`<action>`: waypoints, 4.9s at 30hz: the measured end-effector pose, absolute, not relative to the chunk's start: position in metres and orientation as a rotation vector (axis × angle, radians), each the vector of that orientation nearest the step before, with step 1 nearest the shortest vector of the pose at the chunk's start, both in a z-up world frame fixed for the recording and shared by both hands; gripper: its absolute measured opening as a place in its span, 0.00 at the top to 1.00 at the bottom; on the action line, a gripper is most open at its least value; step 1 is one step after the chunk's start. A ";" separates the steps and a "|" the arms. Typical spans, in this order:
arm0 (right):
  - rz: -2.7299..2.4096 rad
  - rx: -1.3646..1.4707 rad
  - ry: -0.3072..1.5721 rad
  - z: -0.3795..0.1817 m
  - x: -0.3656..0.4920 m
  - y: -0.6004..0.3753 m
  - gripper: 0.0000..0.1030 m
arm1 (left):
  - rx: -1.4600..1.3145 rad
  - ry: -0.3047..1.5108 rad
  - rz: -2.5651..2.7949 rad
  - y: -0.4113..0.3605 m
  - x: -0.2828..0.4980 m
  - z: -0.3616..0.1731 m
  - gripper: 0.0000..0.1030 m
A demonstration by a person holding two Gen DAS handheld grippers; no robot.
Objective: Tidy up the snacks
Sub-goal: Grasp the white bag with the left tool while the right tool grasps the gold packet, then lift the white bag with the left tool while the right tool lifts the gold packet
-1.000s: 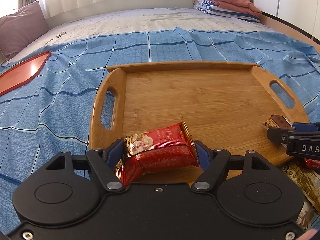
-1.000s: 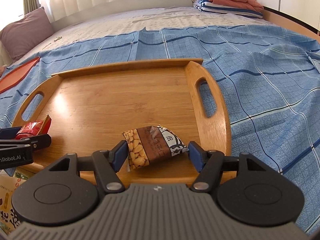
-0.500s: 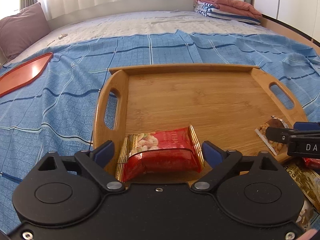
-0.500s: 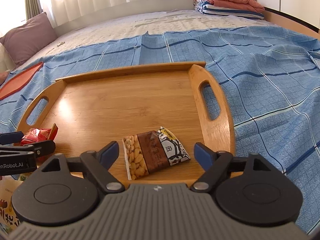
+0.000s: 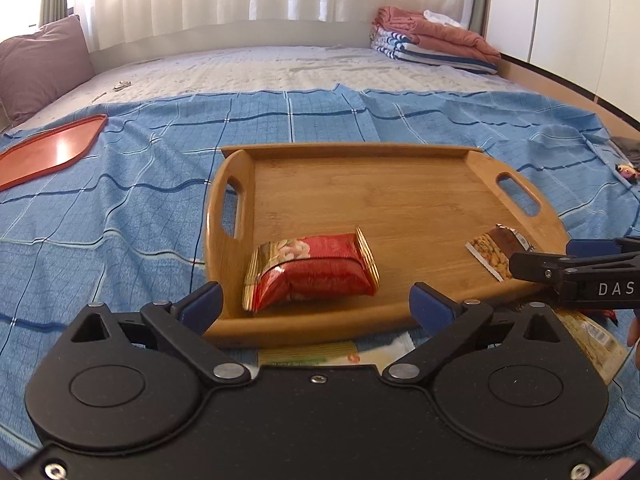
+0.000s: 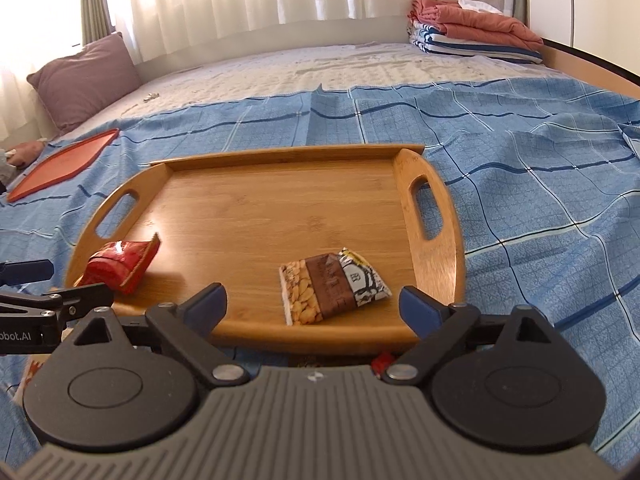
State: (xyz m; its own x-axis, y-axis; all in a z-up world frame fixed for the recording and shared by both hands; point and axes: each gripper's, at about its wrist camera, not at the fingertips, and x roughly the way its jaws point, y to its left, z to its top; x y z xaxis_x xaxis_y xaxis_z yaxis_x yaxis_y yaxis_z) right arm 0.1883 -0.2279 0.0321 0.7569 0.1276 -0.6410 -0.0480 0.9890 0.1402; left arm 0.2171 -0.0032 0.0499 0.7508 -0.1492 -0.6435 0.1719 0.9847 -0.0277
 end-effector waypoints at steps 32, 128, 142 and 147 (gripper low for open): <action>0.102 0.030 0.675 0.012 0.095 -0.238 0.00 | -0.010 0.599 -0.143 0.013 0.108 0.024 0.00; 0.059 -0.107 0.610 0.005 0.021 -0.203 0.23 | 0.130 0.568 -0.088 -0.039 0.067 0.020 0.33; 0.052 -0.013 0.601 0.033 0.019 -0.215 0.37 | 0.117 0.491 -0.124 -0.033 0.067 0.059 0.33; 0.043 0.031 0.595 0.048 0.031 -0.225 0.85 | 0.110 0.461 -0.114 -0.026 0.081 0.075 0.33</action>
State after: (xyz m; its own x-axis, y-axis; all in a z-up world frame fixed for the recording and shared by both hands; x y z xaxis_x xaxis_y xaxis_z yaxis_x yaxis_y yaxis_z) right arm 0.0310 -0.2255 0.0484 0.8273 0.0492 -0.5596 -0.0315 0.9987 0.0413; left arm 0.0807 -0.0262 0.0753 0.8895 -0.0846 -0.4490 0.1343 0.9877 0.0799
